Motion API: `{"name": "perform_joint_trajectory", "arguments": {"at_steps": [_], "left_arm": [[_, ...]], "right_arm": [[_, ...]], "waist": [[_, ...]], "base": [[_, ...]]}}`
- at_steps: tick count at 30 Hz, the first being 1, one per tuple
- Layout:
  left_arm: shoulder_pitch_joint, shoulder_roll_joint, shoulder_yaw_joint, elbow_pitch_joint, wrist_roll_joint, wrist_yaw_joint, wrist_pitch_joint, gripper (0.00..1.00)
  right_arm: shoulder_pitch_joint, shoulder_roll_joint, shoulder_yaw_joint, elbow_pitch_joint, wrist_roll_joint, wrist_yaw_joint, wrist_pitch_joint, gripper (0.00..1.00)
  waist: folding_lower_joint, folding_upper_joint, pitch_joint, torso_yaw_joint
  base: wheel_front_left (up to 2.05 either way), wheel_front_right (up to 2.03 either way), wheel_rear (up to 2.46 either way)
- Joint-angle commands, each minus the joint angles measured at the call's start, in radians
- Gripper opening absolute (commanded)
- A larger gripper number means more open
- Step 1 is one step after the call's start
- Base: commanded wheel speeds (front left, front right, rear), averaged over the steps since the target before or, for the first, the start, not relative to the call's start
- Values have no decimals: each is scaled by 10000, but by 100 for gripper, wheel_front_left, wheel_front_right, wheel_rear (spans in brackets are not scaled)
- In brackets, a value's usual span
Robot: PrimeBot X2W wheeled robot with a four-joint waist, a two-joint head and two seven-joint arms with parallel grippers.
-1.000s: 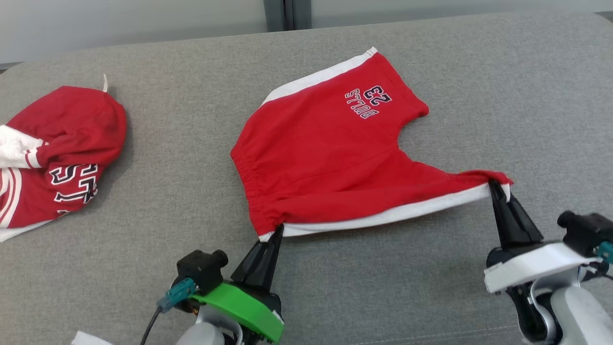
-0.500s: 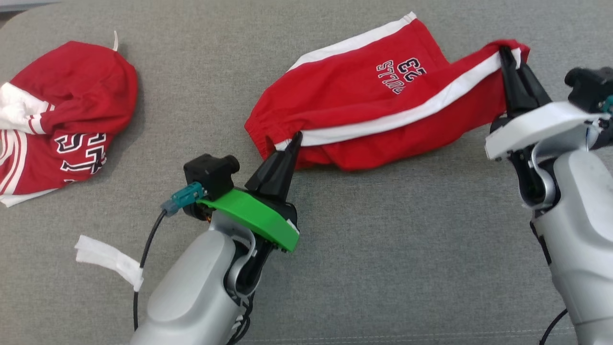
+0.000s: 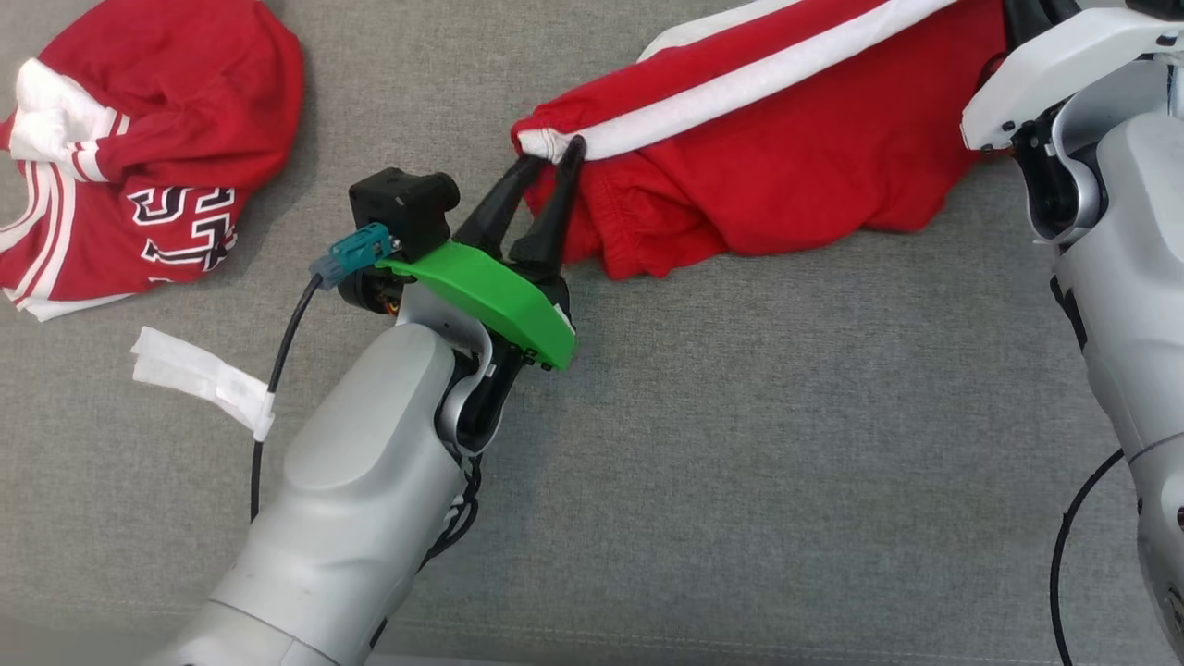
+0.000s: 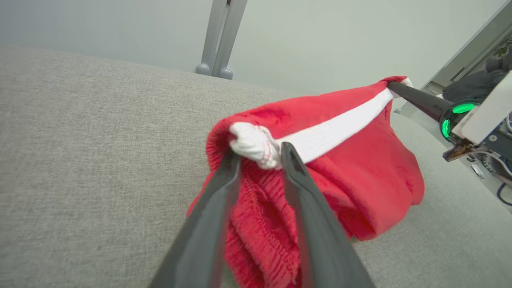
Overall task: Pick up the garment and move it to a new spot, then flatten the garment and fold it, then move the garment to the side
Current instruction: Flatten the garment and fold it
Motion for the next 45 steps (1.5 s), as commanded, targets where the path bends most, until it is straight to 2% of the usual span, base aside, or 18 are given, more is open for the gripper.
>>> {"name": "perform_joint_trajectory", "arguments": {"at_steps": [1,5,8,12,15,22,27,32,33,34,35,45], "left_arm": [[-216,20,-64,134,-27,-20,-93,100],[-242,3,-277,262,-166,-25,-220,100],[51,9,-67,185,-117,-25,-263,100],[775,87,838,-548,716,52,-258,100],[1607,184,1880,-1391,1451,166,-260,100],[3464,298,4029,-3224,3311,292,-251,100],[4624,88,5450,-4081,3903,264,-250,100],[5317,17,5990,-4279,4282,150,-252,100],[5408,8,6027,-4292,4323,140,-253,100],[5472,4,6042,-4315,4359,119,-253,100],[5546,1,6024,-4342,4324,94,-253,100],[5839,2,5988,-4439,4312,122,-253,100]], "right_arm": [[-214,-23,77,232,100,1,-193,100],[-212,-31,469,786,277,1,-623,100],[48,-271,802,1063,484,1,-852,100],[464,-622,1223,1276,749,1,-1075,100],[787,-892,1446,1455,954,1,-1143,100],[1198,-1153,1781,1886,1418,1,-1189,100],[1316,-1105,1910,2185,1706,1,-1246,100],[1381,-961,2077,2523,1973,1,-1136,100],[1394,-924,2129,2566,2022,1,-1097,91],[1419,-878,2154,2603,2106,1,-1046,56],[1476,-795,2187,2599,2198,1,-1047,0],[1972,-843,2377,2155,2851,1,-1407,0]], "waist": [[0,0,210,240],[0,0,55,235],[0,0,-145,208],[0,0,-421,182],[0,0,-588,162],[0,0,-636,366],[0,0,-597,525],[0,0,-586,663],[0,0,-587,687],[0,0,-595,699],[0,0,-614,699],[0,0,-1075,311]], "base": [[0,0,0],[0,0,0],[0,0,0],[0,0,0],[0,0,0],[0,0,0],[0,0,0],[0,0,0],[0,0,0],[0,0,0],[0,0,0],[0,0,0]]}}
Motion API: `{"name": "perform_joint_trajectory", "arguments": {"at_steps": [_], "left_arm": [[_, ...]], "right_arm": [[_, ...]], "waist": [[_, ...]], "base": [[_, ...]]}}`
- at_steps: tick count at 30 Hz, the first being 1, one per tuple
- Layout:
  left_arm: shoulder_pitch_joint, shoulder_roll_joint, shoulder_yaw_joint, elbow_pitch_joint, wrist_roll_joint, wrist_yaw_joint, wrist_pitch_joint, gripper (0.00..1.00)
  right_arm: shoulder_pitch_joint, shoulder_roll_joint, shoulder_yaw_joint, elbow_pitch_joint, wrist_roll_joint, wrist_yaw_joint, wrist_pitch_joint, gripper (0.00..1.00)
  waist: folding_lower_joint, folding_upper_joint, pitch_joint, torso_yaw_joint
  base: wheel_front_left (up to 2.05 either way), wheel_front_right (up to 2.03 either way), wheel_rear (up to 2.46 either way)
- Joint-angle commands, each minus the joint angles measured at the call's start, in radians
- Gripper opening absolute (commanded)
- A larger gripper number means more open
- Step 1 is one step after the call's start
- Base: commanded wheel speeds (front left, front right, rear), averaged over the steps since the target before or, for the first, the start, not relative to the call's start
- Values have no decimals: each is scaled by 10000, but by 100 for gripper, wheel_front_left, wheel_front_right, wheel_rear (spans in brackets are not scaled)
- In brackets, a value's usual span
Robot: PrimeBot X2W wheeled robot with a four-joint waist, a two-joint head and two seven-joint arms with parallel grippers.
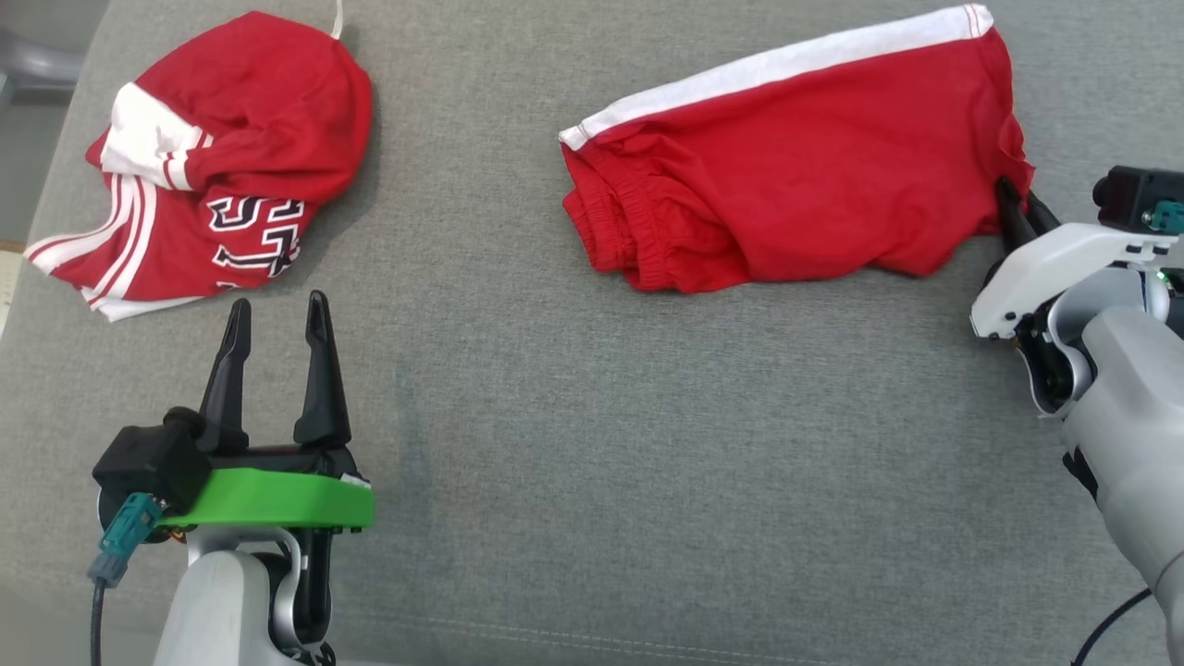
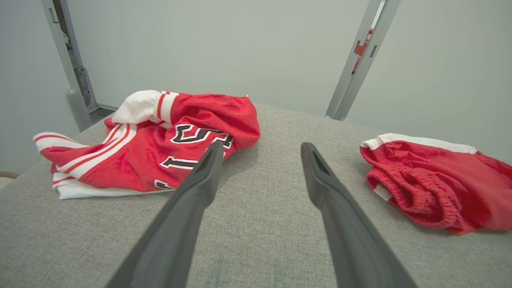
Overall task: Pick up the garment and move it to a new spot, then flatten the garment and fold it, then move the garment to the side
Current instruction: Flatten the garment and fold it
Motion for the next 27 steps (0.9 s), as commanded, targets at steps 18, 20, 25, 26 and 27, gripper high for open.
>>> {"name": "perform_joint_trajectory", "arguments": {"at_steps": [18,20,25,26,27], "left_arm": [[763,15,343,-6,783,-116,-3,100],[800,15,358,-28,852,-124,-4,100],[822,15,337,52,872,-143,-3,100],[809,15,336,67,888,-148,-4,100],[795,15,348,78,899,-151,-4,100]], "right_arm": [[3529,-1208,-2087,-2181,670,1,-150,0],[3627,-1141,-2322,-2294,597,1,-150,0],[3660,-928,-2697,-2602,186,1,-151,0],[3628,-881,-2755,-2681,123,1,-151,0],[3590,-787,-2808,-2772,24,1,-151,0]], "waist": [[0,0,-1150,-1281],[0,0,-1164,-1340],[0,0,-1246,-1388],[0,0,-1267,-1383],[0,0,-1298,-1374]], "base": [[0,0,0],[0,0,0],[0,0,0],[0,0,0],[0,0,0]]}}
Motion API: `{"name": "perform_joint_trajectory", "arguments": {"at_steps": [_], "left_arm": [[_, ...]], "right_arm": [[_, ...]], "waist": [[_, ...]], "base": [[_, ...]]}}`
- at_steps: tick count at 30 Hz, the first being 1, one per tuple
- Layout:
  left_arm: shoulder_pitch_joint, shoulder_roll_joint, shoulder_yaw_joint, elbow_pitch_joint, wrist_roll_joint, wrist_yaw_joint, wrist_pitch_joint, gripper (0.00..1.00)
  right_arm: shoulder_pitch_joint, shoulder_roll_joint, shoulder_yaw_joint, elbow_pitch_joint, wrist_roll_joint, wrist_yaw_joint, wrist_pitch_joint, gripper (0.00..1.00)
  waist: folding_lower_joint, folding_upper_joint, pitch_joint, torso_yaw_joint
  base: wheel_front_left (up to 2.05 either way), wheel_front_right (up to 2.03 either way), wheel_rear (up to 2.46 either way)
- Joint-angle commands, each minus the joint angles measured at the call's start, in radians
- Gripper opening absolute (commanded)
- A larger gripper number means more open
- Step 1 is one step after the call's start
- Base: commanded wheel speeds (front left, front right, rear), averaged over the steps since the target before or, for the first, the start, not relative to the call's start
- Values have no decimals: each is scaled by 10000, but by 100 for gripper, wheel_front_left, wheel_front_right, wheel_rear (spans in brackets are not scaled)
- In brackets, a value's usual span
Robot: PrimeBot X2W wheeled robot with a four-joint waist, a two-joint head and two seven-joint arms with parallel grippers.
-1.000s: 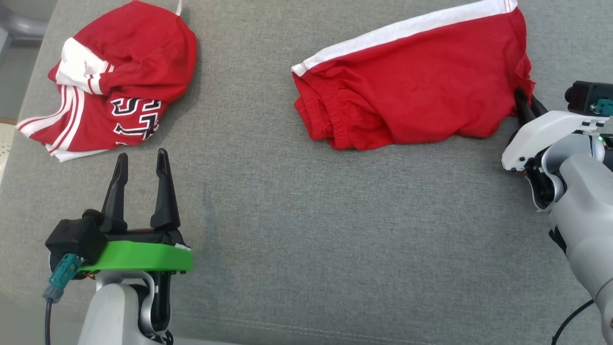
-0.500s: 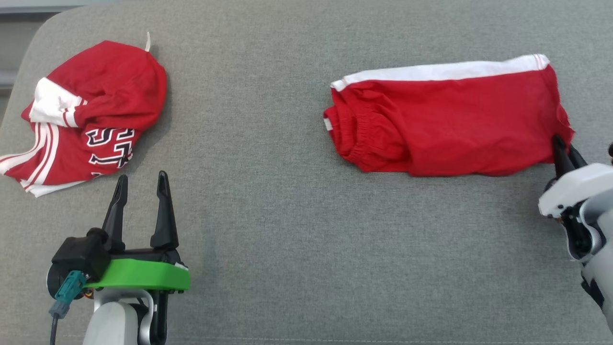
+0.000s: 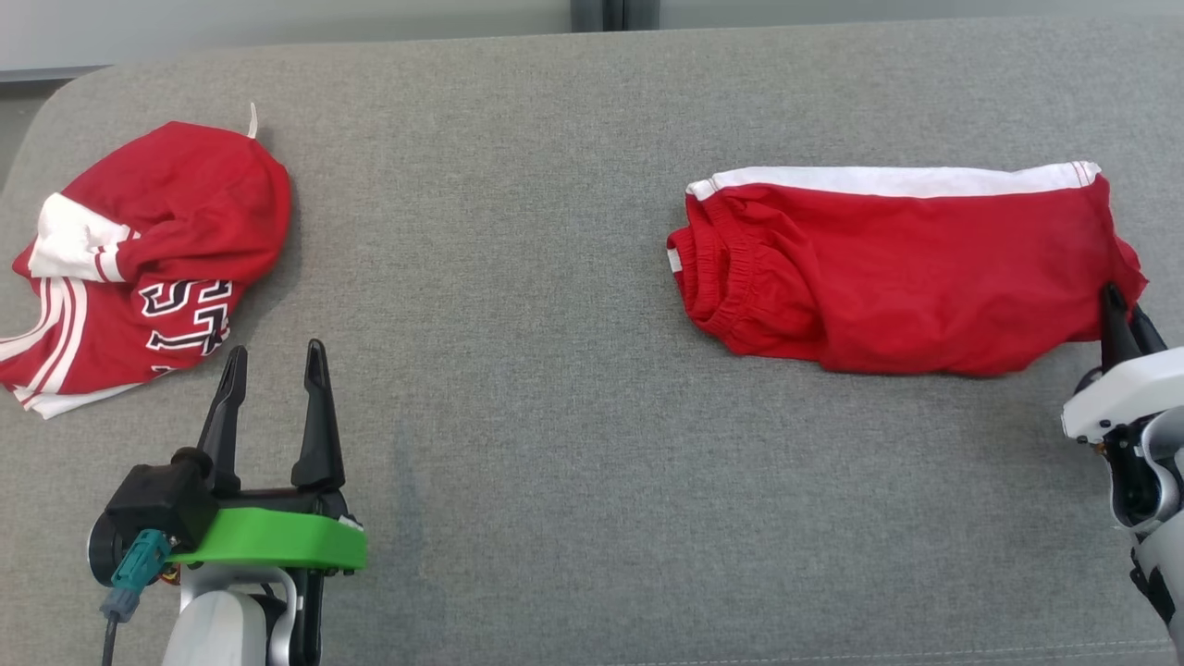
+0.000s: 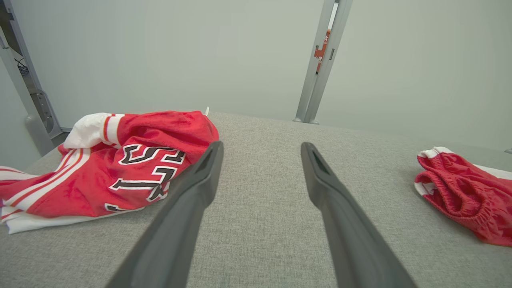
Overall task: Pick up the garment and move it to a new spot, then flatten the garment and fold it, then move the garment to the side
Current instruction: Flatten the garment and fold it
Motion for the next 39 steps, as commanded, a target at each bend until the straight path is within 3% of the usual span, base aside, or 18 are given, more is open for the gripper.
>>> {"name": "perform_joint_trajectory", "arguments": {"at_steps": [1,9,20,31,32,33,39], "left_arm": [[99,25,27,24,25,-64,-4,100],[231,24,-68,70,-88,-61,-4,100],[260,26,-191,96,-217,-63,-4,100],[308,24,-389,131,-422,-38,-4,100],[316,24,-391,132,-433,-26,-4,100],[327,26,-378,128,-440,-13,-4,100],[414,26,-322,151,-389,18,-4,100]], "right_arm": [[-24,99,-58,-134,-150,1,-29,0],[-342,709,353,-1286,-728,1,-28,0],[-498,1143,2534,-2581,-1342,1,-24,0],[261,1489,4034,-2115,-1889,1,-19,0],[270,1523,4022,-2143,-1884,1,-21,44],[322,1559,3990,-2180,-1870,1,-22,100],[452,1385,3441,-2899,-1900,1,-26,100]], "waist": [[0,0,-53,22],[0,0,-207,168],[0,0,-294,667],[0,0,-211,1183],[0,0,-210,1187],[0,0,-211,1177],[0,0,-333,992]], "base": [[0,0,0],[0,0,0],[0,0,0],[0,0,0],[0,0,0],[0,0,0],[0,0,0]]}}
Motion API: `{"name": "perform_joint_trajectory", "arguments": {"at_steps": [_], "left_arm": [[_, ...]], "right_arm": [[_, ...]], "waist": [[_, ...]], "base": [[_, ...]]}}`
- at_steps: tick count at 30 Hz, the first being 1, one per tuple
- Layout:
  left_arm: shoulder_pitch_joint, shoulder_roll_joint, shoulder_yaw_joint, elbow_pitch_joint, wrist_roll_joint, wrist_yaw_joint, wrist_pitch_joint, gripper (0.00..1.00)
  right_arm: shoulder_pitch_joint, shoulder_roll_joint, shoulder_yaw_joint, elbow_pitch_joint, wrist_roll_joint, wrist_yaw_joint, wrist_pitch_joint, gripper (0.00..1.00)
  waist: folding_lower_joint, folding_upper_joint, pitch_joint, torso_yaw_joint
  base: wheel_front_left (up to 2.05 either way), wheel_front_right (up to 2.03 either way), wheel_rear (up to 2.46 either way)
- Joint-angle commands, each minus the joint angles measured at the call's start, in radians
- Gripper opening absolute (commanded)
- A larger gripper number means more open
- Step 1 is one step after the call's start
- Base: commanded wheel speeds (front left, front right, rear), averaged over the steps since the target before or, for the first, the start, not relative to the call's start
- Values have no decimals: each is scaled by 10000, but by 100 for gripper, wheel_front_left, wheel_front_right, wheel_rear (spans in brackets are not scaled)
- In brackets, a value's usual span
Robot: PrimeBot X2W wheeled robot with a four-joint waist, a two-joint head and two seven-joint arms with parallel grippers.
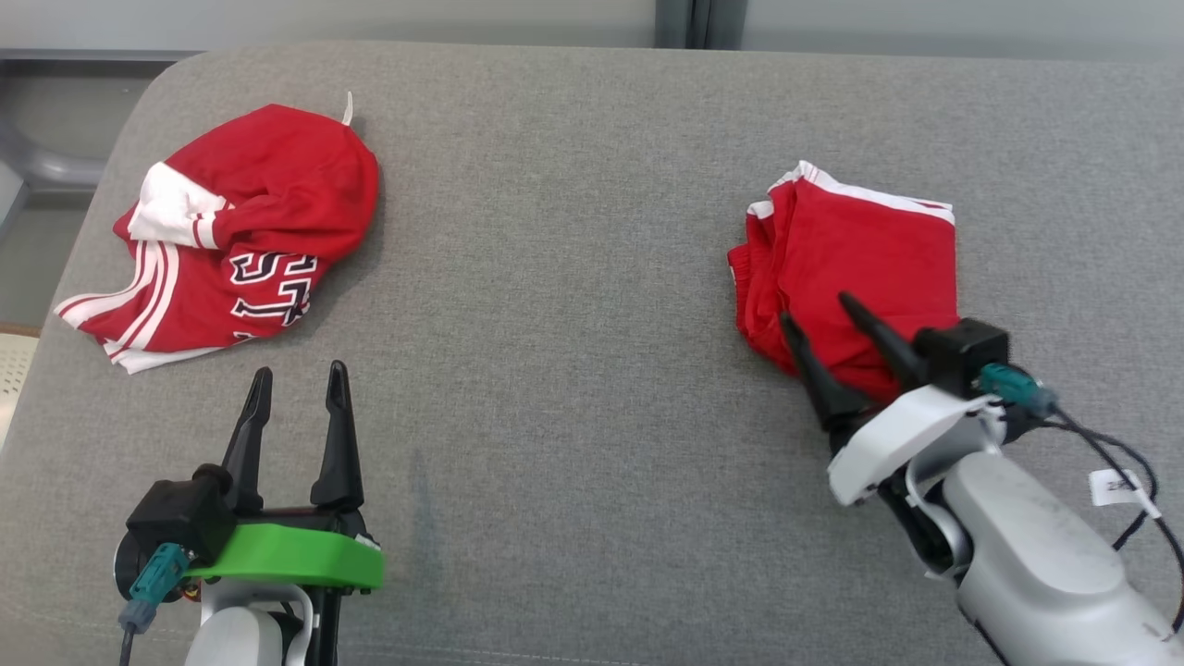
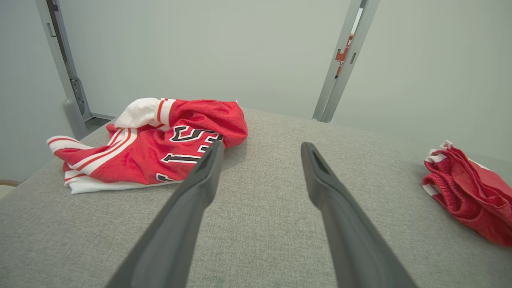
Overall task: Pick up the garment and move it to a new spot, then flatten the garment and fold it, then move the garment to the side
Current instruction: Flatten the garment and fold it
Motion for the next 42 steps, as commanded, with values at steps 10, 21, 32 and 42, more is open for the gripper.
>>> {"name": "perform_joint_trajectory", "arguments": {"at_steps": [10,21,32,42], "left_arm": [[98,27,-18,-10,89,8,-4,100],[-166,27,-148,-52,11,-16,-4,100],[-407,27,-260,7,-82,-11,-4,100],[-524,27,-343,71,-46,59,-4,100]], "right_arm": [[512,-656,-2334,-1018,-450,1,-28,100],[-34,-595,-2980,991,-806,1,-29,0],[-617,589,-1891,1867,-944,1,-29,0],[-462,1455,-1049,1256,-1190,1,-28,0]], "waist": [[0,0,-105,-177],[0,0,236,52],[0,0,544,373],[0,0,538,261]], "base": [[0,0,0],[0,0,0],[0,0,0],[0,0,0]]}}
